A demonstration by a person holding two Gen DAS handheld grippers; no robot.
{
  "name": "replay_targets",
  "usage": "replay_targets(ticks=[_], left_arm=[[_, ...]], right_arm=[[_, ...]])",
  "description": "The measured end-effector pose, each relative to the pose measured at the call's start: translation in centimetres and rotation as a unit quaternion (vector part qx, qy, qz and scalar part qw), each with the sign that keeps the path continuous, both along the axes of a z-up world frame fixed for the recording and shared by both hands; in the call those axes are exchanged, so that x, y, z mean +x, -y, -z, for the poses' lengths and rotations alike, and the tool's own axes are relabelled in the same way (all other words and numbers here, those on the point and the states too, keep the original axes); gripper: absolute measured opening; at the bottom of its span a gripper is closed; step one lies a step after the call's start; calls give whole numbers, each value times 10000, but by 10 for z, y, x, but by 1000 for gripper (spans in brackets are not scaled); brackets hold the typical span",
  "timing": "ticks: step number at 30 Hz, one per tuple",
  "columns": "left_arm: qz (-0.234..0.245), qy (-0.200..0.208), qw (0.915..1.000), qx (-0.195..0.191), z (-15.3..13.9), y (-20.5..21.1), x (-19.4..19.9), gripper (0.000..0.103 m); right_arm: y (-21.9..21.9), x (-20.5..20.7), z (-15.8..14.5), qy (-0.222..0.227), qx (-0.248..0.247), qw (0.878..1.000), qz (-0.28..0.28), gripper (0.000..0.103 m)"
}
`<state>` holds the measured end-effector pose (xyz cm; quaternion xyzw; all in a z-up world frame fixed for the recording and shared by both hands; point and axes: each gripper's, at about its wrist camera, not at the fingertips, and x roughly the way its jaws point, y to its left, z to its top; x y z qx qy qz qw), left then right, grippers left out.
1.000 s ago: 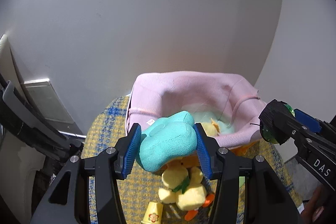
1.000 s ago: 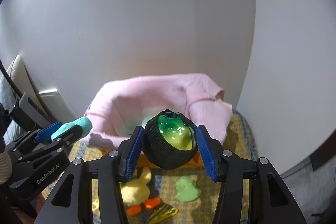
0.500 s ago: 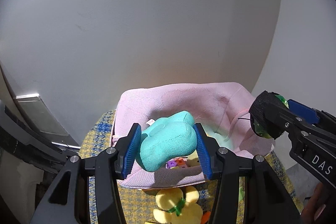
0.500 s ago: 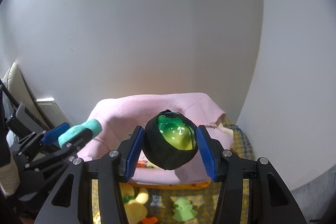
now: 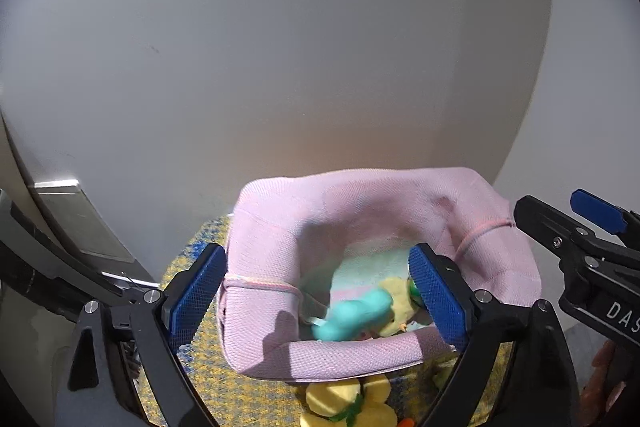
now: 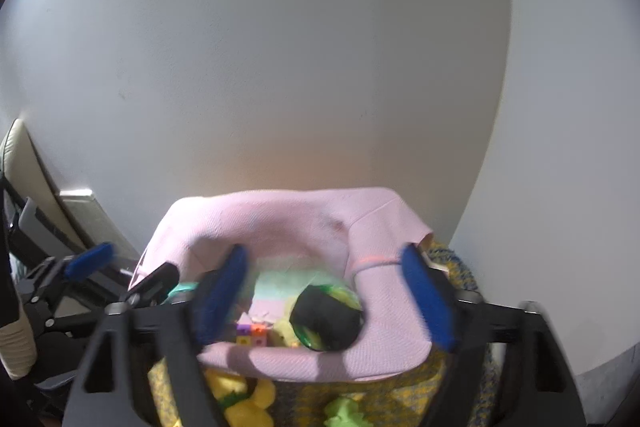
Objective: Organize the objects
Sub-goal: 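Carry the teal star into the basket with the left tool while the right tool drops the ball there, then withdraw both tools and move toward the yellow cup toy and green frog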
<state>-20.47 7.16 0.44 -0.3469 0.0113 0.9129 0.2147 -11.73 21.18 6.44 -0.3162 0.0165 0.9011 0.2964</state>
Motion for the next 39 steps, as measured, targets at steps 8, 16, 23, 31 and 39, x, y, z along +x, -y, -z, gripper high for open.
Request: replay_targets(ticks=[8, 16, 23, 31, 39], left_arm=[[-141, 83, 9999, 1, -3, 13, 3, 99], [-205, 103, 9997, 60, -6, 28, 26, 100], [-235, 167, 9996, 18, 6, 40, 50, 100], [-244, 303, 9992, -42, 29, 50, 70, 100], [-249, 509, 9983, -130, 61, 53, 84, 100]], right_arm=[[0, 11, -1, -45, -47, 9999, 76, 86], [3, 37, -2, -56, -117, 9998, 178, 87], [16, 62, 12, 27, -201, 9996, 215, 87], [24, 78, 38, 180, -335, 9991, 213, 87], [30, 89, 62, 343, -381, 9985, 205, 87]])
